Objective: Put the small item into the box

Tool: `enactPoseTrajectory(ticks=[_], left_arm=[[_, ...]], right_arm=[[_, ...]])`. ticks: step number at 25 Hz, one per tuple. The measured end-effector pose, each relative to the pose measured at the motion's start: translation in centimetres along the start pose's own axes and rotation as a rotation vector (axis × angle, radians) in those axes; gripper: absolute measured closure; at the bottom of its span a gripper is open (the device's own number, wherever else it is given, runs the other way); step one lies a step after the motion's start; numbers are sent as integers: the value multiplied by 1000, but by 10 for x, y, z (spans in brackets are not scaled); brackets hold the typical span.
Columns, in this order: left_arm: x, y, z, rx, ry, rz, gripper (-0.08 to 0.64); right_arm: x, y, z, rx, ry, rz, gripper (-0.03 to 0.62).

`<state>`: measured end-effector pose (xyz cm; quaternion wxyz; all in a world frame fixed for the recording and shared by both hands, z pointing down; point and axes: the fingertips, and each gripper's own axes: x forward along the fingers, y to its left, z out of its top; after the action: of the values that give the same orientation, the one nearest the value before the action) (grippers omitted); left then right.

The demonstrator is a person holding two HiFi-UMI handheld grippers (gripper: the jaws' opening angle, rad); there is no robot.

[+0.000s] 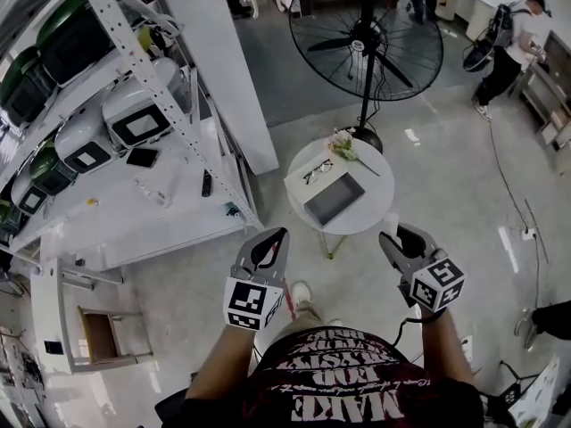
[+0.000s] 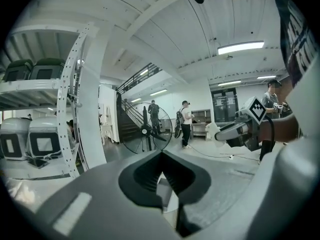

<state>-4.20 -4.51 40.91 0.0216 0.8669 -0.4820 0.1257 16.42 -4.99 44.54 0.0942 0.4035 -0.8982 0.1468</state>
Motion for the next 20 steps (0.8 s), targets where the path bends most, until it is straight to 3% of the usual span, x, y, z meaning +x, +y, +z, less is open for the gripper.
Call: enactPoseTrajectory(ticks=[20], left_arm=[[83,86,18,-15,-28,-77,560]], right_arm=[[84,-41,48,16,-19,-67,435]])
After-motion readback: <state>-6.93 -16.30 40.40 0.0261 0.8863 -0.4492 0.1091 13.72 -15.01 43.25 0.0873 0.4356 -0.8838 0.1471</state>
